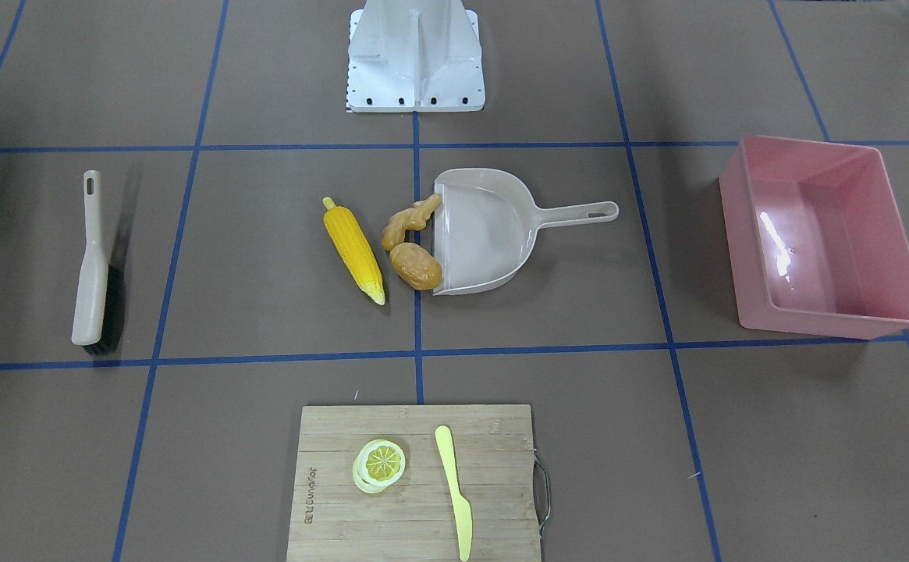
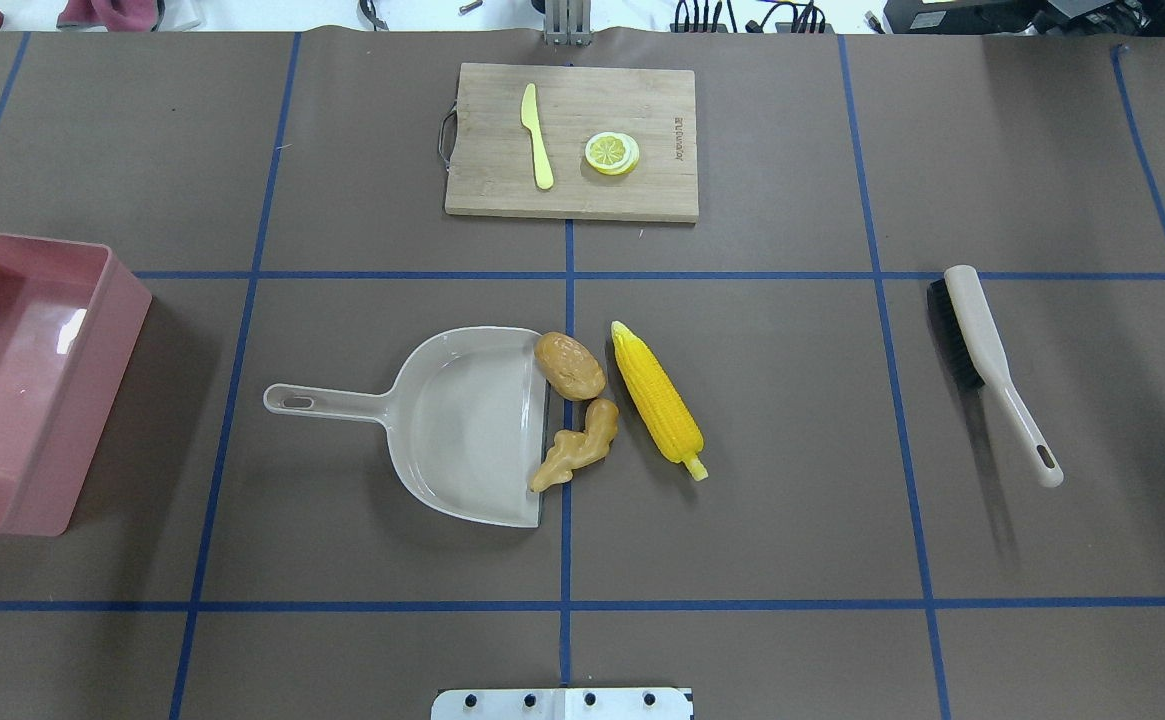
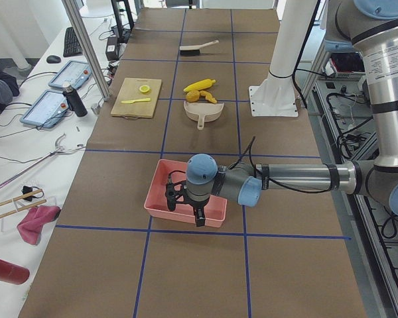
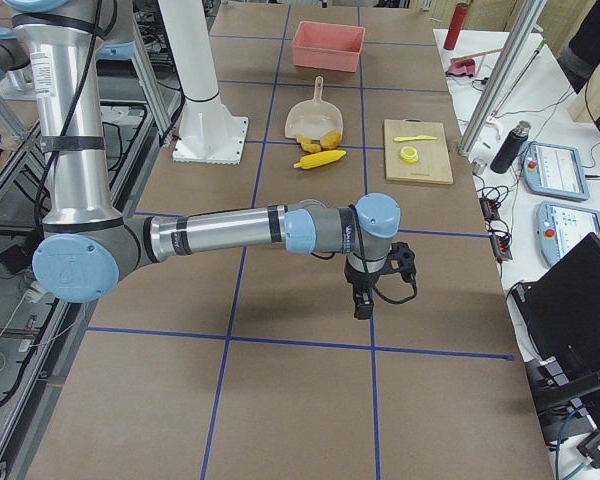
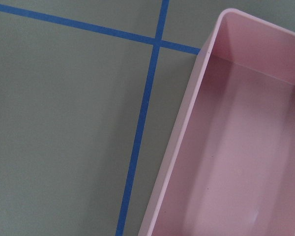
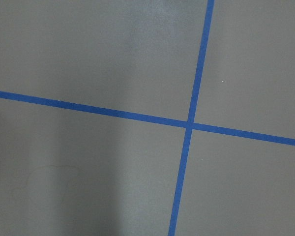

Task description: Sweep and dump trash into bin

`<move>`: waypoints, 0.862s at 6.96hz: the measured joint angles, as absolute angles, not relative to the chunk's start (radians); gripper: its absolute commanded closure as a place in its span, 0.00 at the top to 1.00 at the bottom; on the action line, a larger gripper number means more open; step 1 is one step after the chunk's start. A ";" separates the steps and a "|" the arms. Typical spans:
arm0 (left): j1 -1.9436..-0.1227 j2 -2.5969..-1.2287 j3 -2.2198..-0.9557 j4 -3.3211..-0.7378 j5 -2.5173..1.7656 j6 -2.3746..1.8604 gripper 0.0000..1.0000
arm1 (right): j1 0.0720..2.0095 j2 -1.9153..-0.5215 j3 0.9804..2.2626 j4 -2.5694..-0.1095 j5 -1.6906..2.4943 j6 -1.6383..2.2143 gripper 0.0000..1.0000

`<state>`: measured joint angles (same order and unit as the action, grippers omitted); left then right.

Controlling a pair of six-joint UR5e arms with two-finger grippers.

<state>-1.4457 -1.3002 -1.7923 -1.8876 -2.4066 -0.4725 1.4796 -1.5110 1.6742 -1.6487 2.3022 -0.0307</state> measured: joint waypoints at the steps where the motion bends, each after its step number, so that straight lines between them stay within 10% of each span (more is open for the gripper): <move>1: -1.446 -1.302 -1.794 -1.888 -2.407 -0.472 0.98 | 1.479 -1.513 1.673 -1.648 2.304 -0.031 1.00; 6: -1.446 -1.306 -1.802 -1.887 -2.408 -0.472 0.98 | 1.478 -1.521 1.671 -1.644 2.304 -0.031 1.00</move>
